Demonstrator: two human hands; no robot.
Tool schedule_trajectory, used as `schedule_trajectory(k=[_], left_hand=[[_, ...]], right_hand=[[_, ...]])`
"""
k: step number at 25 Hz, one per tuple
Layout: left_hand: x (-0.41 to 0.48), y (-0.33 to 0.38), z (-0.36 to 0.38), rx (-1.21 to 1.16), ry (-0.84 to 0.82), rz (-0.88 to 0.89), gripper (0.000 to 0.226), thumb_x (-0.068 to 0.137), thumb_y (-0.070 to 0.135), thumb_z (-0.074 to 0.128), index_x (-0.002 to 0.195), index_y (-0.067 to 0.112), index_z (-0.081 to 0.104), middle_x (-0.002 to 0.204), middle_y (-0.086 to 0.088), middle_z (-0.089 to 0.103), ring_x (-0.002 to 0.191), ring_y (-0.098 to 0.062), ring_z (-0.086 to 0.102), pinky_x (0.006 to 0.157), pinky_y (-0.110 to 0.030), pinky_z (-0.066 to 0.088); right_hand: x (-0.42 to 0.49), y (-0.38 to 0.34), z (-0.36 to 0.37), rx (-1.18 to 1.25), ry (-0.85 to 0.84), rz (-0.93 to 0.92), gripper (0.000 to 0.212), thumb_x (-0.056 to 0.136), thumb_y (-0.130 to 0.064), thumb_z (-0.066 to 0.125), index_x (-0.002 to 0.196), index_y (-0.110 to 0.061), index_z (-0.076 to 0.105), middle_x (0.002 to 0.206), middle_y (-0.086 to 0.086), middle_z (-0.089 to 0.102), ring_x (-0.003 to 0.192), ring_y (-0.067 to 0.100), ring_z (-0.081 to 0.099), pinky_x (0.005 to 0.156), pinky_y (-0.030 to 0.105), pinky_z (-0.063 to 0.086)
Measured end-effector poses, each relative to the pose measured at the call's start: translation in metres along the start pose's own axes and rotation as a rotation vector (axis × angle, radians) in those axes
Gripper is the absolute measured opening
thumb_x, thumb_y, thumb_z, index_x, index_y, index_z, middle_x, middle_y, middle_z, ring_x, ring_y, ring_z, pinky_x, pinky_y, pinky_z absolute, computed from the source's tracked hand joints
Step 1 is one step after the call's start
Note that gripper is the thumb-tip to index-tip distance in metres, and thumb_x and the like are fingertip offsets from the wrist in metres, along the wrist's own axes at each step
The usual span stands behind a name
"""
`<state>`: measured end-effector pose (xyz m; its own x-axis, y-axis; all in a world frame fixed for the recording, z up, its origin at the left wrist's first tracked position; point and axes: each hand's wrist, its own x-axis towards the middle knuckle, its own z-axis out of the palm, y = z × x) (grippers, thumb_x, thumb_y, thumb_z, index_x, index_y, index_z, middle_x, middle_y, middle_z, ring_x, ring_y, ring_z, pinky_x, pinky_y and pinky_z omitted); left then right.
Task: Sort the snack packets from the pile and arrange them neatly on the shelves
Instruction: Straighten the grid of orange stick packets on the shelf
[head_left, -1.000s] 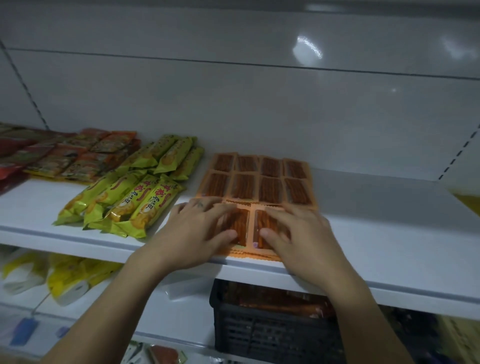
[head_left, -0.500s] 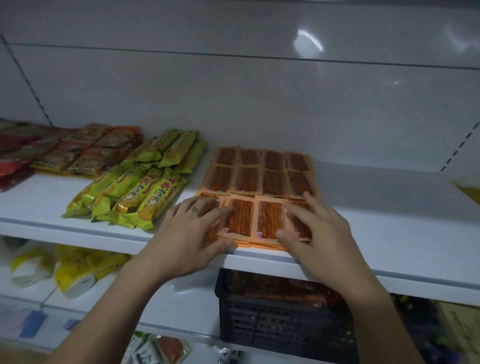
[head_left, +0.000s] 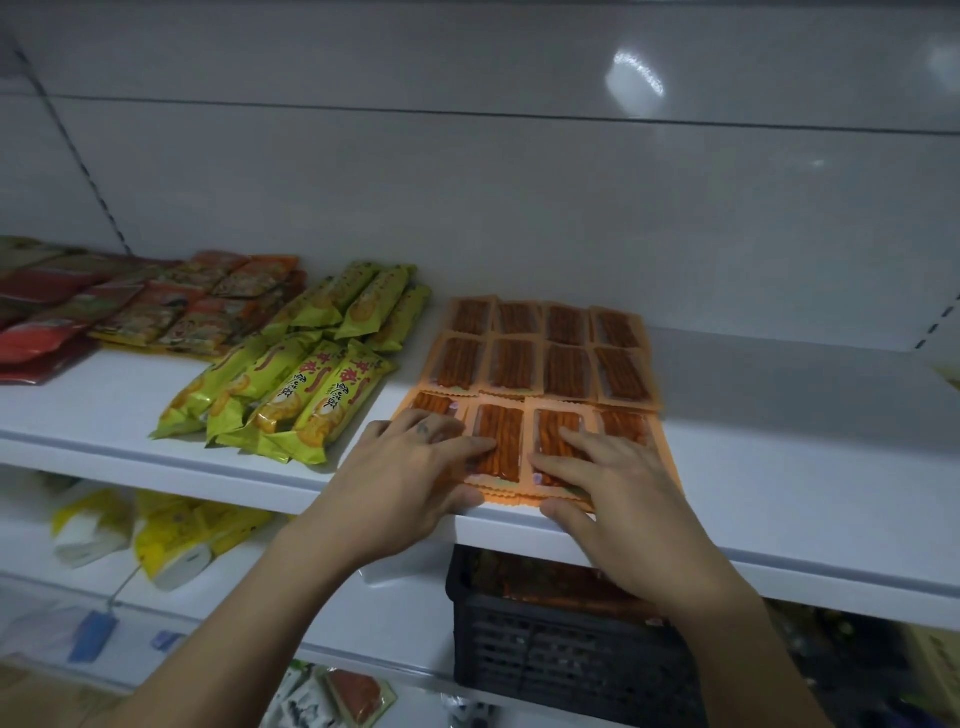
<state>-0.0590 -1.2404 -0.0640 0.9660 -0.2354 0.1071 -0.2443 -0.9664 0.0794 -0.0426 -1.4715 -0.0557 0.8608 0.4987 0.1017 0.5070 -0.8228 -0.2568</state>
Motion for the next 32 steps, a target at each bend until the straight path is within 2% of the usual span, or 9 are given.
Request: schedule_trajectory(k=[3,5,10,16,20,23,27,30,32], left_hand=[[0.001,0.001,0.0,0.033,0.048,0.006,0.057,0.093,0.066,0.034,0.146,0.047,0.033,0.148,0.01,0.043,0.137,-0.015,0.033,0.104,-0.036,0.031],[0.0,0.001,-0.002,0.073,0.049,0.018,0.068,0.086,0.073,0.021,0.146,0.045,0.033,0.147,0.009,0.045,0.136,-0.016,0.036,0.104,-0.037,0.032],[-0.009,-0.022,-0.018,0.065,0.124,0.048,0.071,0.086,0.074,0.022,0.143,0.039,0.043,0.141,0.005,0.051,0.128,-0.021,0.046,0.102,-0.041,0.035],[-0.033,-0.088,-0.036,0.118,0.138,0.035,0.077,0.081,0.073,0.012,0.142,0.037,0.043,0.145,0.005,0.047,0.133,-0.02,0.04,0.106,-0.039,0.031],[-0.051,-0.138,-0.044,0.094,0.149,0.045,0.063,0.09,0.069,0.033,0.145,0.039,0.039,0.15,0.006,0.04,0.138,-0.019,0.032,0.111,-0.04,0.024],[-0.054,-0.175,-0.051,0.076,0.137,0.039,0.078,0.079,0.077,0.017,0.147,0.042,0.032,0.152,0.007,0.037,0.139,-0.02,0.03,0.109,-0.043,0.027],[-0.056,-0.212,-0.05,0.07,-0.047,0.053,0.074,0.088,0.074,0.037,0.151,0.048,0.008,0.162,0.0,0.017,0.147,-0.025,0.015,0.114,-0.049,0.023],[-0.06,-0.222,-0.045,0.044,-0.074,0.077,0.062,0.093,0.067,0.037,0.15,0.048,0.019,0.16,-0.002,0.021,0.145,-0.024,0.017,0.109,-0.047,0.029],[-0.061,-0.221,-0.042,0.042,-0.032,0.083,0.055,0.095,0.064,0.036,0.146,0.045,0.03,0.156,-0.002,0.027,0.142,-0.024,0.02,0.104,-0.044,0.032]], right_hand=[[0.004,-0.003,-0.004,-0.009,-0.008,-0.011,0.05,0.097,-0.053,0.044,0.145,-0.05,0.031,0.16,-0.014,0.015,0.147,0.009,0.005,0.119,0.031,-0.001],[0.01,-0.009,-0.008,-0.011,0.009,-0.017,0.053,0.096,-0.056,0.043,0.146,-0.049,0.029,0.161,-0.014,0.014,0.146,0.008,0.005,0.119,0.032,-0.001],[0.031,-0.044,-0.011,0.01,0.037,-0.032,0.059,0.094,-0.057,0.045,0.149,-0.045,0.026,0.16,-0.011,0.018,0.145,0.012,0.01,0.119,0.034,0.004],[0.06,-0.109,0.004,-0.053,0.067,0.015,0.059,0.094,-0.055,0.049,0.148,-0.042,0.031,0.159,-0.006,0.026,0.145,0.016,0.019,0.119,0.037,0.009],[0.077,-0.165,0.021,-0.083,0.045,0.048,0.054,0.095,-0.055,0.047,0.146,-0.04,0.036,0.155,-0.004,0.033,0.142,0.018,0.025,0.116,0.038,0.012],[0.09,-0.194,0.031,-0.09,0.07,0.096,0.058,0.094,-0.06,0.044,0.148,-0.041,0.033,0.154,-0.003,0.036,0.141,0.02,0.03,0.114,0.039,0.02],[0.111,-0.224,0.039,-0.033,0.094,0.162,0.063,0.09,-0.062,0.05,0.147,-0.04,0.035,0.155,-0.001,0.034,0.141,0.02,0.032,0.114,0.04,0.028],[0.119,-0.239,0.048,-0.036,0.03,0.212,0.056,0.089,-0.06,0.055,0.139,-0.036,0.048,0.149,0.001,0.041,0.136,0.021,0.036,0.106,0.039,0.035],[0.122,-0.24,0.053,-0.031,0.061,0.234,0.051,0.088,-0.058,0.057,0.133,-0.033,0.054,0.142,-0.001,0.047,0.129,0.021,0.041,0.1,0.038,0.04]])
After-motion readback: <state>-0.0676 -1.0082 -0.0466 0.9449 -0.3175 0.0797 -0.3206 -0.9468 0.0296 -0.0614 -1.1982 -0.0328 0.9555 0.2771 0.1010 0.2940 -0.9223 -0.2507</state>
